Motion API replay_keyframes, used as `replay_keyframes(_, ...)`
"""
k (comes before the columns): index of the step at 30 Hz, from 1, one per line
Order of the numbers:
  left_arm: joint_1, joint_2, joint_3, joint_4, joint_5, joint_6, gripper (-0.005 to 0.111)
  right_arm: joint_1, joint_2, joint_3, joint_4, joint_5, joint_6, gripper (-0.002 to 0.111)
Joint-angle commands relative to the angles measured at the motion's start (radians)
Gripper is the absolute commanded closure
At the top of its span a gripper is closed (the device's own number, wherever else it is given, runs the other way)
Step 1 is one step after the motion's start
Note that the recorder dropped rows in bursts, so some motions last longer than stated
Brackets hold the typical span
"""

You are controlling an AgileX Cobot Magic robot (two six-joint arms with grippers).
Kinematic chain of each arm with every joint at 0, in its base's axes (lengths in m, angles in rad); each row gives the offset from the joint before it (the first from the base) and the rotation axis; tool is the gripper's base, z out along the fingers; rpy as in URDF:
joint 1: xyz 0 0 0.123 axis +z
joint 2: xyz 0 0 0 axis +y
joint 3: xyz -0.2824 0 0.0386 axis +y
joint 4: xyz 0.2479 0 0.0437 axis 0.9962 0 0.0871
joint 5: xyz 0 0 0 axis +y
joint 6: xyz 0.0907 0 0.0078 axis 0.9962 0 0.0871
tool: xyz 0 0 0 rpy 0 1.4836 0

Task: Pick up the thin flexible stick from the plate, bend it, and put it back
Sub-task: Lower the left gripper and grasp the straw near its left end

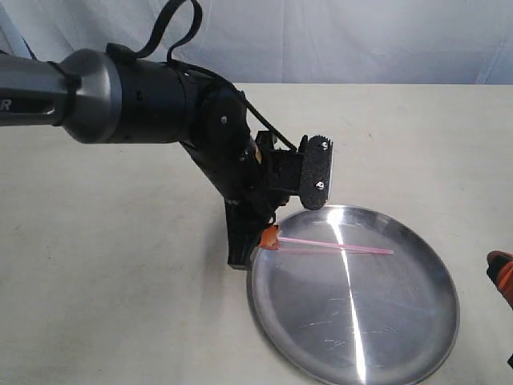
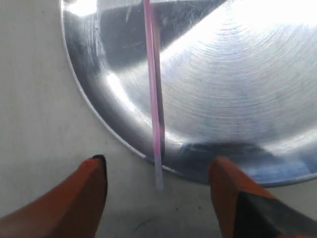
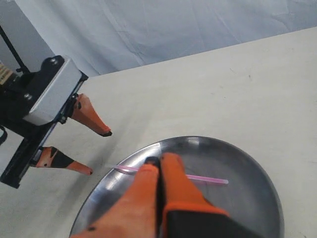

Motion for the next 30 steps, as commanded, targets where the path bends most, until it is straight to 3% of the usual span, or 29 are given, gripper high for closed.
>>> replay_keyframes(1,-0.007,0.015,-0.005,-0.027,-0.007,-0.001,0.048,0.008,-0.008,0.005,-0.002,-0.01,-0.004,0.108)
replay_keyframes(8,-0.047,0.059,-0.005,-0.034,-0.051,0.005,0.048,0.008,-0.008,0.005,-0.002,-0.011,-0.004,0.108)
replay_keyframes(18,-0.052,0.119,-0.005,-0.021,-0.108,0.001,0.048,0.008,-0.008,0.005,-0.002,-0.011,-0.004,0.108)
replay_keyframes(22,-0.052,0.159,-0.065,-0.011,-0.113,-0.015,0.048,0.008,-0.008,0.005,-0.002,-0.005,-0.004,0.108)
replay_keyframes(27,-0.052,0.201,-0.156,0.003,0.038,-0.116,0.048,0.008,-0.008,0.005,-0.002,-0.004,-0.004,0.108)
replay_keyframes(30,-0.052,0.212,-0.167,0.005,0.052,-0.123,0.048,0.008,-0.008,0.005,-0.002,-0.004,-0.004,0.108)
